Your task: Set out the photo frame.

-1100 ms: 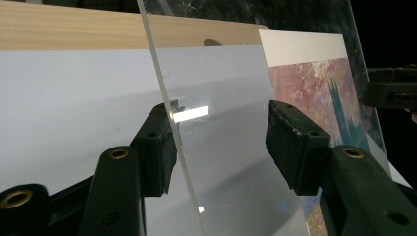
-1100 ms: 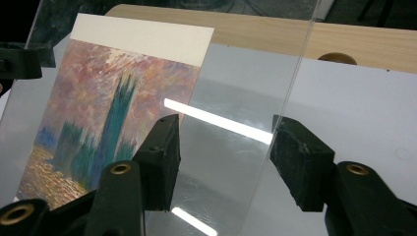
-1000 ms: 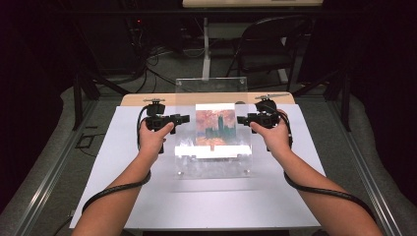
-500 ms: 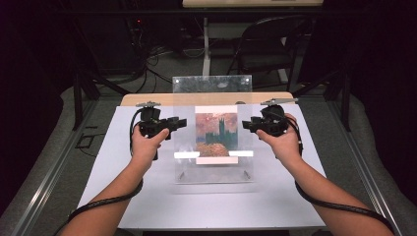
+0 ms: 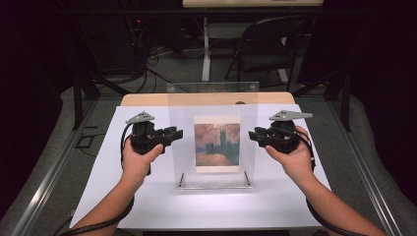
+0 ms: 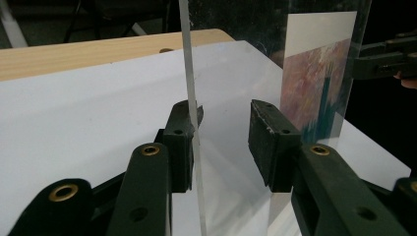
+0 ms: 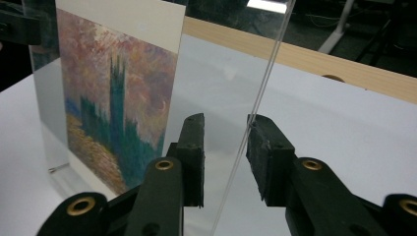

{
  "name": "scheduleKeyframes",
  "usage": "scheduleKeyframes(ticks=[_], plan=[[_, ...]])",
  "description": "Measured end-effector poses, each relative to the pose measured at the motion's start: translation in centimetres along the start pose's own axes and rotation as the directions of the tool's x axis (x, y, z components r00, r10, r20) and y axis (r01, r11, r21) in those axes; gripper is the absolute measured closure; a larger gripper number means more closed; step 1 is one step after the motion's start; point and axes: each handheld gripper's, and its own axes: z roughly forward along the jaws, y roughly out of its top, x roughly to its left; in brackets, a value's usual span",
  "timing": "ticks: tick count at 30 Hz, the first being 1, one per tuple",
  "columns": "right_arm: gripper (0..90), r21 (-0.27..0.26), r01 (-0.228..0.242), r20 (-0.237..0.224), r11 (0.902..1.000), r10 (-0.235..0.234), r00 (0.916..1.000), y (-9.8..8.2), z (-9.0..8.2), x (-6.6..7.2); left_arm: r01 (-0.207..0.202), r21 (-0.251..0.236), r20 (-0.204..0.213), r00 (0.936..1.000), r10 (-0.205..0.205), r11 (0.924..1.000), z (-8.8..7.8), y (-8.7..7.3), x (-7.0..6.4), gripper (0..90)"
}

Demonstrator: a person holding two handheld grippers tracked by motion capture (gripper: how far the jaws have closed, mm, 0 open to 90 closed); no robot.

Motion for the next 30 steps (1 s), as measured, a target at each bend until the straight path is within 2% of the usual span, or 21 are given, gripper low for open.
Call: scheduleKeyframes(ticks=[9,12,15,21,24,26,28,30], plan=[[68.5,-0.062,-0.012,-0.06,0.998,0.008,0.9981,-2.2,-2.1,1.1,-0.047,-0.03,0.027,0.9985,0.048,0.9985,-1.7,-1.8,-1.7,63.2],[67.1,-0.072,-0.007,-0.066,0.9974,0.003,0.9978,-2.9,-2.5,1.5,-0.055,-0.031,0.031,0.9979,0.056,0.998,-2.0,-2.3,-2.1,62.3],[66.0,-0.057,0.014,-0.058,0.9983,-0.017,0.9981,-3.5,-2.6,2.0,-0.061,-0.03,0.033,0.9975,0.062,0.9977,-2.1,-2.8,-2.3,60.3],[62.9,-0.047,-0.013,-0.079,0.9988,0.009,0.9969,-4.7,-2.4,1.9,-0.092,-0.022,0.024,0.9954,0.092,0.9955,-2.1,-4.0,-2.8,57.0],[61.0,-0.059,-0.027,-0.084,0.9979,0.022,0.9962,-5.4,-2.3,1.8,-0.121,-0.012,-0.015,0.9925,0.121,0.9925,-2.1,-4.7,-3.1,57.0],[58.9,-0.064,-0.027,-0.081,0.9976,0.021,0.9964,-6.0,-2.3,1.9,-0.122,-0.016,-0.028,0.9922,0.121,0.9925,-2.1,-5.3,-3.1,56.0],[56.0,-0.067,-0.033,-0.089,0.9972,0.027,0.9956,-6.7,-2.3,2.0,-0.104,-0.022,-0.024,0.9944,0.103,0.9944,-2.2,-5.8,-2.9,54.0],[52.3,-0.083,-0.011,-0.079,0.9965,0.004,0.9969,-7.5,-2.3,2.1,-0.089,-0.027,-0.027,0.9957,0.088,0.9957,-2.3,-6.3,-2.7,52.6]])
